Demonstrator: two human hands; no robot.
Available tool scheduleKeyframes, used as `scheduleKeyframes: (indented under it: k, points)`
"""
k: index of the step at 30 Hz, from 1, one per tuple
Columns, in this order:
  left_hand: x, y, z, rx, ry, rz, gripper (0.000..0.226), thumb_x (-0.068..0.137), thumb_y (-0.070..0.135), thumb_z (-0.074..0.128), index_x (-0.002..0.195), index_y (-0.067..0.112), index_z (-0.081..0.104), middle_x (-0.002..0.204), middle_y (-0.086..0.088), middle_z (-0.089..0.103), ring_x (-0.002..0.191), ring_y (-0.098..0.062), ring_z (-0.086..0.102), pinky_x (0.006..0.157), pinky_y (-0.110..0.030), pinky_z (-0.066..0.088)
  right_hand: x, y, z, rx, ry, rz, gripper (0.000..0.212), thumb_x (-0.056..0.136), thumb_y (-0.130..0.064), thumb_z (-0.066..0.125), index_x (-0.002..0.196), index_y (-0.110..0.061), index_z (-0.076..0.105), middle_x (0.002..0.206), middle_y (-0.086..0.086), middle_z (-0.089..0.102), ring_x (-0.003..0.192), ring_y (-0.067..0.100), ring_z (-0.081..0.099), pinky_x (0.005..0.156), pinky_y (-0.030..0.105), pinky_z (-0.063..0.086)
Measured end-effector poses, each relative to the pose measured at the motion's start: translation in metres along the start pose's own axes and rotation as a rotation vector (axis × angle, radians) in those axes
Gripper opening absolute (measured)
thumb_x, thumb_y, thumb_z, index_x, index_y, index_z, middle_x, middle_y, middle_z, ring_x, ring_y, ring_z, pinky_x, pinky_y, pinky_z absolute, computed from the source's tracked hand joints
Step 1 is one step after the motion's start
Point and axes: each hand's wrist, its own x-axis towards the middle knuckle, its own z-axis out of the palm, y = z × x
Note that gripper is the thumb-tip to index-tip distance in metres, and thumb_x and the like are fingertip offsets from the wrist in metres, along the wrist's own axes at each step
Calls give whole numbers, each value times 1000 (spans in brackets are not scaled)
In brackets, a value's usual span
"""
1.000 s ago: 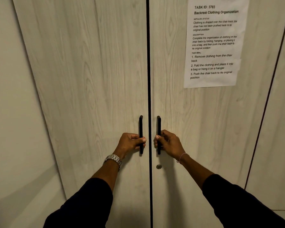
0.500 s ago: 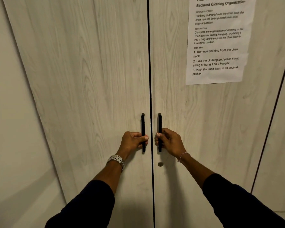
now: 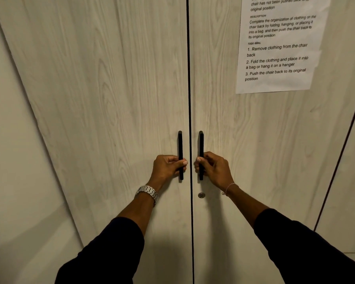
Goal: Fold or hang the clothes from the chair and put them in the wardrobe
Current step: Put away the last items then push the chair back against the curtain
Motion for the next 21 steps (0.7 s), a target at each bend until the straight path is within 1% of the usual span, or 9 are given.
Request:
scheduleKeyframes:
  k: [2, 4, 6, 9, 11, 13, 15, 17, 21]
  points:
    - [0, -1, 1, 18, 24, 17, 21, 84, 9, 79, 101, -4, 76, 85, -20, 75, 75, -24, 73, 65, -22, 57, -1, 0, 3, -66, 47, -24, 20, 98, -31, 62, 92, -14, 70, 77, 0, 72, 74, 18, 72, 75, 37, 61]
    - [-3, -4, 2, 82, 60, 81, 15, 85, 11, 78, 97, 1, 77, 82, -16, 76, 74, -23, 73, 65, -23, 59, -2, -4, 5, -263, 108, -67, 29, 99, -38, 59, 88, -14, 69, 68, -3, 67, 63, 10, 64, 64, 25, 53]
    - [-5, -10, 4, 221, 104, 185, 11, 88, 18, 76, 95, 10, 79, 77, -6, 76, 73, -19, 74, 68, -26, 60, -6, -9, 7, -542, 133, -75, 40, 101, -47, 51, 90, -13, 67, 66, 1, 64, 57, 14, 59, 57, 29, 49]
    - [-12, -15, 5, 359, 142, 256, 16, 92, 23, 73, 102, 12, 77, 79, 0, 75, 73, -15, 73, 72, -26, 60, -14, -24, 14, -998, 113, -11, 51, 103, -56, 38, 95, -12, 64, 78, 9, 67, 66, 28, 64, 58, 35, 53]
    - [-21, -14, 2, 516, 126, 305, 20, 94, 19, 69, 112, 13, 74, 77, 0, 73, 69, -11, 68, 69, -15, 53, -20, -38, 20, -1191, 14, 47, 51, 101, -56, 42, 100, -10, 64, 91, 10, 68, 79, 29, 66, 64, 31, 47]
    - [-31, -14, -6, 675, 86, 339, 26, 94, 14, 66, 119, 17, 72, 72, 1, 69, 68, -12, 65, 64, -7, 45, -26, -48, 22, -1270, -95, 85, 47, 100, -53, 48, 107, -9, 63, 102, 10, 67, 90, 29, 67, 68, 31, 41]
    - [-39, -19, -15, 818, 61, 318, 30, 92, 15, 66, 122, 17, 71, 90, -6, 75, 88, -22, 70, 76, -22, 54, -34, -53, 21, -1336, -145, 87, 43, 100, -50, 49, 111, -10, 63, 106, 9, 66, 94, 28, 67, 69, 31, 39]
    - [-47, -24, -23, 948, 51, 272, 40, 91, 20, 67, 131, 17, 65, 112, -9, 74, 105, -28, 68, 87, -34, 55, -44, -54, 25, -1407, -211, 22, 41, 101, -47, 48, 114, -11, 62, 108, 8, 66, 96, 28, 67, 69, 31, 39]
    - [-69, -25, -36, 1134, 1, 187, 56, 93, 29, 67, 145, 14, 51, 133, -11, 64, 123, -29, 58, 98, -37, 47, -54, -47, 52, -1250, -435, -147, 40, 100, -47, 48, 118, -13, 60, 111, 12, 66, 99, 31, 65, 77, 36, 49]
